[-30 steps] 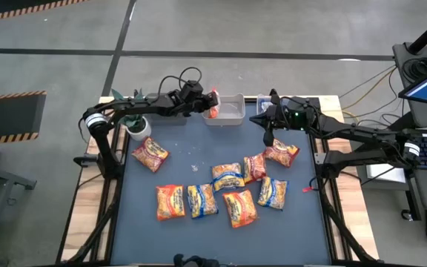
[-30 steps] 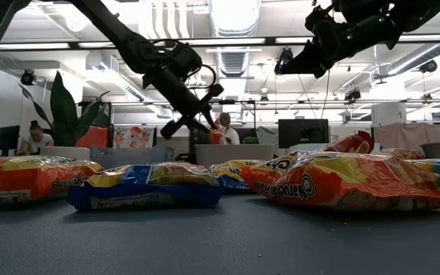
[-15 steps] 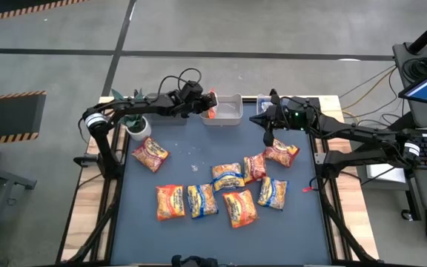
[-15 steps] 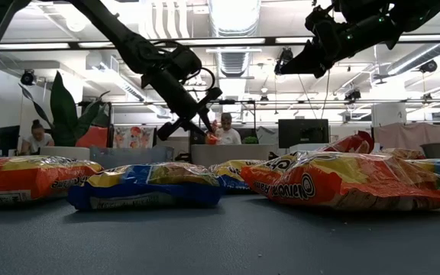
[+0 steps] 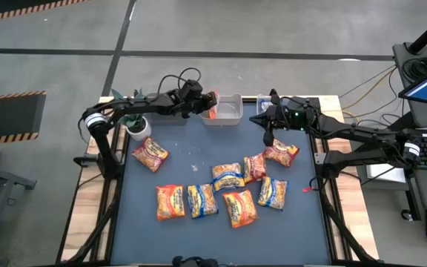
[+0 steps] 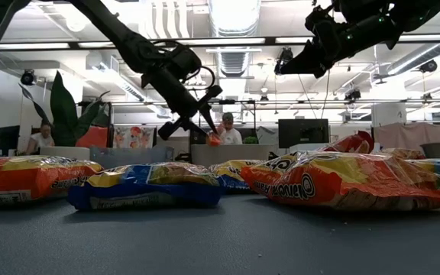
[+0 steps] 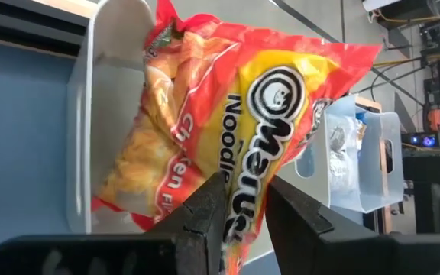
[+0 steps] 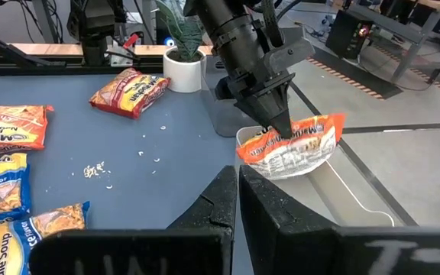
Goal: Sort Maruchan noodles
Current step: Put the top orange noodle pack into the white bin, then put the left red noodle pack into the transparent black bin
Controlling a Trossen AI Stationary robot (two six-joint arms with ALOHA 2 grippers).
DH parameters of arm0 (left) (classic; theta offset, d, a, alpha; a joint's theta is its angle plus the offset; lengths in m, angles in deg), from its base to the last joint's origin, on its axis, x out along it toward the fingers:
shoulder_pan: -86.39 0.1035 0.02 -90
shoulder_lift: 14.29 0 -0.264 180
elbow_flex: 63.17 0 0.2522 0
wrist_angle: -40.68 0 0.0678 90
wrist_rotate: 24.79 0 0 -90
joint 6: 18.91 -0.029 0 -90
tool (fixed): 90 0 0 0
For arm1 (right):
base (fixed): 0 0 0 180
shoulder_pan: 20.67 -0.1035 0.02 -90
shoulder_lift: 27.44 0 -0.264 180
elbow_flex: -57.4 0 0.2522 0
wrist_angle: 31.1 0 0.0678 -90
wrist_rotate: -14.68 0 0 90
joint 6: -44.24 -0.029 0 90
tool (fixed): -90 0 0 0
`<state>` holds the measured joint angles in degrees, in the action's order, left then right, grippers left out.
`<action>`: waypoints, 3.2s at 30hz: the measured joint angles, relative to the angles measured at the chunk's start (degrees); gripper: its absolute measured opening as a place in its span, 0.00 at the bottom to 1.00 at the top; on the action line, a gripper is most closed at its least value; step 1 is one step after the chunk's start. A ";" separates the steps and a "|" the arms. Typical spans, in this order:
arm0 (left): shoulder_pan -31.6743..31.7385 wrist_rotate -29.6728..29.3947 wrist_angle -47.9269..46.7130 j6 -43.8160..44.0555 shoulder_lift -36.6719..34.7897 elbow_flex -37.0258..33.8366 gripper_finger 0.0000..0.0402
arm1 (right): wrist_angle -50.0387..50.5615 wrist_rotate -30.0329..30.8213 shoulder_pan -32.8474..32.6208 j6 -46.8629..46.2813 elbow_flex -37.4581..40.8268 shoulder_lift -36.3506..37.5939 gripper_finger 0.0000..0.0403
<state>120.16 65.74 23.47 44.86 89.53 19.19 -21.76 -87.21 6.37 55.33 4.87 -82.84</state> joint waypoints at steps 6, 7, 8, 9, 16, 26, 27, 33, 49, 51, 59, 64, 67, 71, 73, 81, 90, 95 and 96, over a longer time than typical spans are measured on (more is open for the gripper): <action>0.82 0.05 -3.22 -1.27 -1.33 0.00 0.18 | 0.76 0.01 0.00 0.09 0.00 0.00 0.02; 0.96 0.03 -3.88 -1.57 -1.65 0.00 0.18 | 0.96 0.10 0.00 0.31 0.00 0.00 0.02; 1.11 0.01 -4.31 -1.76 -1.98 0.00 0.18 | 1.06 0.36 0.00 0.37 0.00 0.00 0.02; 1.28 0.00 -4.62 -1.93 -2.40 0.00 0.18 | 1.07 0.49 0.00 0.37 0.00 0.00 0.02; 2.06 -3.74 -10.26 -5.48 -5.46 0.04 0.18 | 1.09 1.47 0.00 0.44 0.00 0.00 0.02; 1.23 -4.55 -11.57 -31.38 -8.66 0.04 0.18 | 1.11 1.55 0.00 0.28 0.00 0.00 0.02; 0.80 -4.41 -11.84 -34.68 -9.19 0.04 0.18 | 1.10 1.56 0.00 0.24 0.00 0.00 0.02; -3.43 -4.10 -17.85 -51.76 -14.28 0.04 0.18 | 0.99 1.54 0.00 0.13 0.00 0.00 0.02; -25.45 -3.98 -49.87 -62.54 -22.35 -0.15 0.11 | -0.31 1.54 0.00 -6.31 -0.96 0.02 0.02; -27.03 -4.10 -54.20 -56.48 -22.46 -0.15 0.11 | -0.48 1.54 0.00 -6.74 -0.96 0.01 0.02; -32.77 -9.57 -62.04 -44.02 -21.68 -3.28 0.17 | -0.55 1.54 0.00 -7.00 -0.96 0.01 0.02; -37.20 -20.40 -61.99 -46.19 -21.72 -9.37 0.28 | -0.55 1.54 0.00 -7.30 -0.96 0.02 0.02; -39.69 -26.37 -60.60 -48.90 -21.76 -12.93 0.37 | -0.52 1.52 0.00 -7.10 -0.96 0.02 0.02; -41.12 -27.11 -56.06 -52.65 -22.22 -17.68 0.44 | -0.52 1.52 0.00 -6.93 -0.96 0.00 0.02; -41.12 -27.10 -54.86 -53.53 -22.22 -18.36 0.45 | -0.50 1.52 0.00 -6.58 -0.96 0.02 0.02; -41.08 -29.57 -52.85 -53.14 -26.14 -18.67 0.40 | -0.44 1.52 0.00 -6.56 -0.96 0.02 0.02; -38.95 -30.00 -49.75 -49.55 -24.80 -19.26 0.40 | -0.35 1.50 0.00 -6.56 -0.96 0.02 0.02; -37.40 -30.00 -49.50 -49.31 -20.49 -19.26 0.45 | -0.31 1.50 0.00 -6.55 -0.96 0.02 0.02; -37.05 -30.00 -49.51 -49.31 -19.56 -19.26 0.46 | -0.31 1.50 0.00 -6.52 -0.96 0.02 0.02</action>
<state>83.10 35.74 -26.04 -4.45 69.98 -0.06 -22.07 -85.71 6.37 48.81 3.91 -82.82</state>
